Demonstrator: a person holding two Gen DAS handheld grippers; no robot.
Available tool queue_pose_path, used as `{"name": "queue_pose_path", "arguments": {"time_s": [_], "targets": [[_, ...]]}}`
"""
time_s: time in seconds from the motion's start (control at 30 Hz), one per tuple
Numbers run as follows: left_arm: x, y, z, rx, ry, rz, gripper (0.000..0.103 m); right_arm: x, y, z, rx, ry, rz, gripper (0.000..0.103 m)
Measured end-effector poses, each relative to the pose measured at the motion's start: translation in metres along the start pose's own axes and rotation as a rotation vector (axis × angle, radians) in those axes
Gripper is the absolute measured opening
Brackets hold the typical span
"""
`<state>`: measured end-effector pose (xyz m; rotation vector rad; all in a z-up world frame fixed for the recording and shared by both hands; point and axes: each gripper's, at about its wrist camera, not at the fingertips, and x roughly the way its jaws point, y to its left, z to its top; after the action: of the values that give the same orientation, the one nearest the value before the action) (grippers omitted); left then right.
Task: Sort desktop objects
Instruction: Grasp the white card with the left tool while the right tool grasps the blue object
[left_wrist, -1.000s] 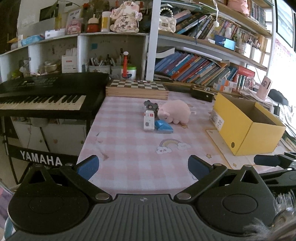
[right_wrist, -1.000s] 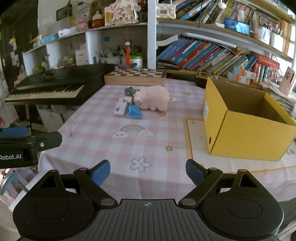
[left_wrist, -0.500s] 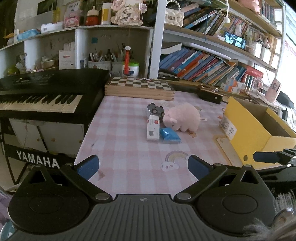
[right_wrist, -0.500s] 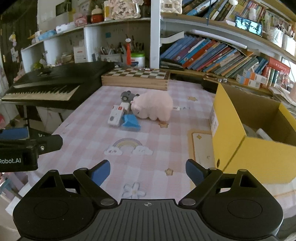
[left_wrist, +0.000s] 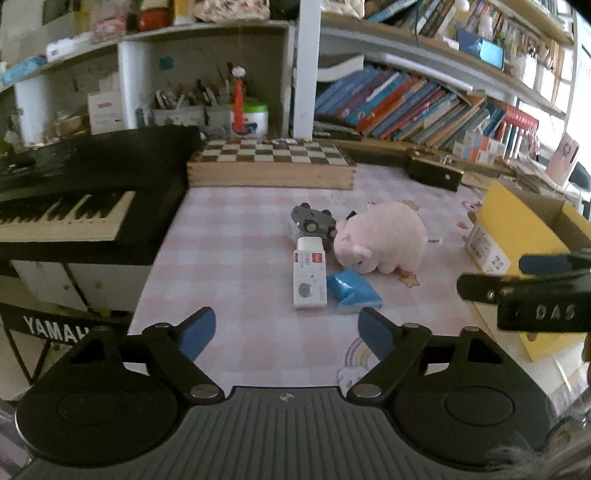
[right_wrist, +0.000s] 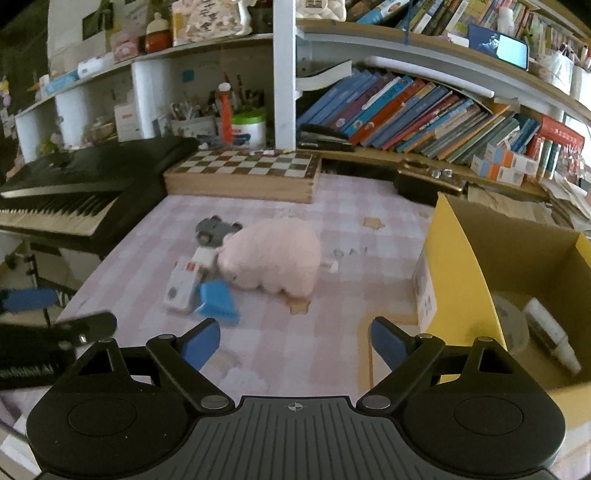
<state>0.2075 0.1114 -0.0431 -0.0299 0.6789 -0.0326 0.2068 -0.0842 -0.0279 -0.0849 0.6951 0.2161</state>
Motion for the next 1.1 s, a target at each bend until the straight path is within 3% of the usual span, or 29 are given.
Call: {"name": "queue_pose_path", "arguments": {"time_s": [0.27,0.47,0.5,0.87,1.1], "targets": [[0.069,-0.012,0.025,0.047,0.06,-0.004,0.061,0.031,-0.011,0.021,-0.001,0.015,0.009,0.091],[0.107,-0.022,0.031,0.113,0.142,-0.018,0.037,0.046,-0.011,0.026,-0.017,0.043,0.049,0.09],[0.111,-0.022,0.03,0.115,0.156,-0.03,0.028,0.048,-0.011,0.026,-0.018,0.049,0.055,0.09],[0.063,0.02,0.032,-0.033,0.102,0.0,0.028,0.075,0.01,0.026,-0.085,0.139,0.183,0.088],[0.029,0.033,0.024,-0.125,0.082,0.03,0.028,0.105,0.046,0.026,-0.144,0.169,0.253,0.056]]}}
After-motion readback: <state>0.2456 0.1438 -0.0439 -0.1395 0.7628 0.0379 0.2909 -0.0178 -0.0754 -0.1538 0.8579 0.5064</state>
